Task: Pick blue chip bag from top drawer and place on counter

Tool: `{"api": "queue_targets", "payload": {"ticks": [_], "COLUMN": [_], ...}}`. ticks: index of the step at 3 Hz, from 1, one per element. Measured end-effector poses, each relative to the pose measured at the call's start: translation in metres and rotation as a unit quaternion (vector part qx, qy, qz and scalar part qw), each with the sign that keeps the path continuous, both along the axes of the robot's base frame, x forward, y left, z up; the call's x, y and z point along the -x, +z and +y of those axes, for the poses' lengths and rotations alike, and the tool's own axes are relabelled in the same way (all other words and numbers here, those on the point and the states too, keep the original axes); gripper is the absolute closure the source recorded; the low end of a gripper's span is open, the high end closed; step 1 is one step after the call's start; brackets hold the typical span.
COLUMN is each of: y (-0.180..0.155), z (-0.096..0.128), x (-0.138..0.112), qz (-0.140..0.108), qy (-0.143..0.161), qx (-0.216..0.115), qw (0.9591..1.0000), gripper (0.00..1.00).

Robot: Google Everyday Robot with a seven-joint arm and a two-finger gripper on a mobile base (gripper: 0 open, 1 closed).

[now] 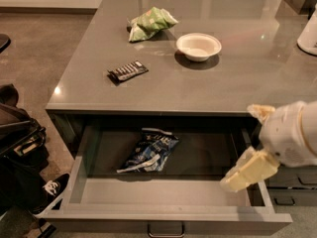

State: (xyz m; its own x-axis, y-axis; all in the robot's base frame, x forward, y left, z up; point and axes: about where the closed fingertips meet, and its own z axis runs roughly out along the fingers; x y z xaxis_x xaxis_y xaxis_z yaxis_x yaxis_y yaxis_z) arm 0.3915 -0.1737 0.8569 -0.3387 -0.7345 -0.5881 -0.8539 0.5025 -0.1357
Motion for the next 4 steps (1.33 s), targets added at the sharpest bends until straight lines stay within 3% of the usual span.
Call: {"api": "queue_targets", "payload": {"ticks": [1,2,3,4], "y": [-0.060,-0.095,-0.093,-0.108], "z": [0.028,0.075,0.086,0.082], "x": [0.012,-0.006,-0.014,-0.009], "qz": [-0.007,-0.021,-0.031,-0.033], "qy": [0.001,0.004,0.004,-0.013], "qx": [-0.062,-0.126,-0.135,-0.149], "qw": [0.9980,0.9918,0.9903,0.9882], "gripper": [0.00,0.00,0.00,0.00]}}
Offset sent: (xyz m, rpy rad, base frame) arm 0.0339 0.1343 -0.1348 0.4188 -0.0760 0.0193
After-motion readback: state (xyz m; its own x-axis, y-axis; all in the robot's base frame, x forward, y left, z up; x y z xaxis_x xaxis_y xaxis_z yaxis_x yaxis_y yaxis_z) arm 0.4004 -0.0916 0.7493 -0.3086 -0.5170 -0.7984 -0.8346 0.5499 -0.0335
